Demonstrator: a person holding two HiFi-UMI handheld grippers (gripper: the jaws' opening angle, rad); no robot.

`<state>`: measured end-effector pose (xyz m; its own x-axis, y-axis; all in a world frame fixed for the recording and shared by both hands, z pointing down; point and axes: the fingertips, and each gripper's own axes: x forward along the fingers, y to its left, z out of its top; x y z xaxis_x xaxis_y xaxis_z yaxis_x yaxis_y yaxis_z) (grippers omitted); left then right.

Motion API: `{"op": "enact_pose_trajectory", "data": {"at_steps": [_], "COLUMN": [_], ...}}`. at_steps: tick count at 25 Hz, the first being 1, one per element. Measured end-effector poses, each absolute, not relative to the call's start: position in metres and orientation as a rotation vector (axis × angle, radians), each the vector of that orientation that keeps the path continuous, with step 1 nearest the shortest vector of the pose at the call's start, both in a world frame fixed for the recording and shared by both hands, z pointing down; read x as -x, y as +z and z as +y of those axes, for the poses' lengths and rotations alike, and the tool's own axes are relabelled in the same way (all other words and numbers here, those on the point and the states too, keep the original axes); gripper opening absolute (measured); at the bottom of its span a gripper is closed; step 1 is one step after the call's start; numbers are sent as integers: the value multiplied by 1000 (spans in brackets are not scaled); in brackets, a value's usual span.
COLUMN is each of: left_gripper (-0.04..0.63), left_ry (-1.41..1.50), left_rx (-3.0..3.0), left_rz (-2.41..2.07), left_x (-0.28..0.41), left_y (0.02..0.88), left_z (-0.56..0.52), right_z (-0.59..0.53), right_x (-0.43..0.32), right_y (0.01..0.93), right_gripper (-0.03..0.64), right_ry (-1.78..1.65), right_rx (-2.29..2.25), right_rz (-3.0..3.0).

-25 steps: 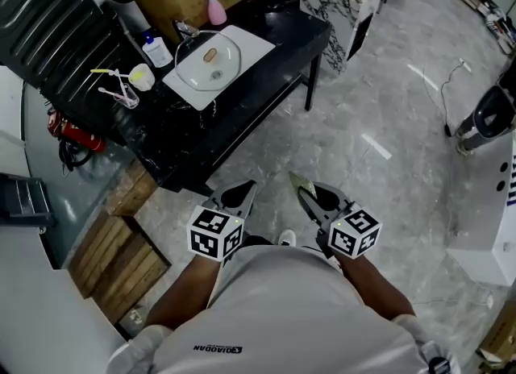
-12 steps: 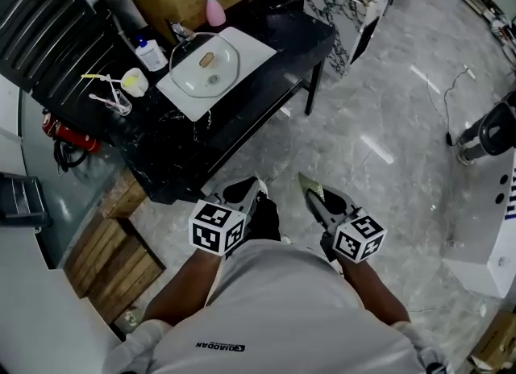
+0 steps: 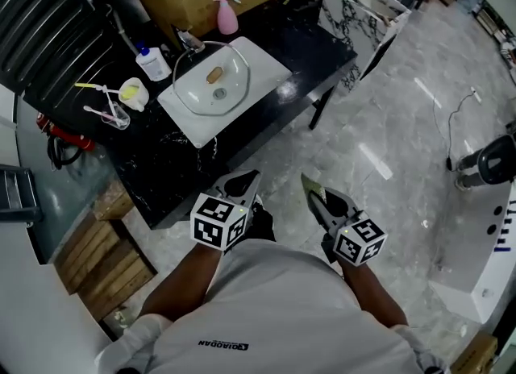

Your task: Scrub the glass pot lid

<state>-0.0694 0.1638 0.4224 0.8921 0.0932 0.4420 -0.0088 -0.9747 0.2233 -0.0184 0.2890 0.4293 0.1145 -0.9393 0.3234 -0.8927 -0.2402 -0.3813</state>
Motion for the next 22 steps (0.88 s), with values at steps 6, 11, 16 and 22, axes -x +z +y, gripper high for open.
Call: {"op": "enact_pose_trajectory", "data": {"at_steps": [6, 11, 16, 22], "left_gripper": [15, 15, 15, 15], "left_ry": [618, 592, 587, 626], "left_rx": [-2851, -2838, -2864, -2794], "left_rz": [17, -68, -154, -248], "left_x": [24, 5, -3, 10], "left_y": [407, 404, 407, 431], "left_z": [82, 15, -44, -84], "right_z": [202, 127, 63, -5], "right_x": [-27, -58, -79, -81], "right_y": [413, 407, 403, 408], "right_gripper": [86, 86, 87, 87], "right_ry": [-735, -698, -635, -570], "right_rx": [2305, 2306, 2310, 2308], "right_rz": [1993, 2099, 2191, 2340]}}
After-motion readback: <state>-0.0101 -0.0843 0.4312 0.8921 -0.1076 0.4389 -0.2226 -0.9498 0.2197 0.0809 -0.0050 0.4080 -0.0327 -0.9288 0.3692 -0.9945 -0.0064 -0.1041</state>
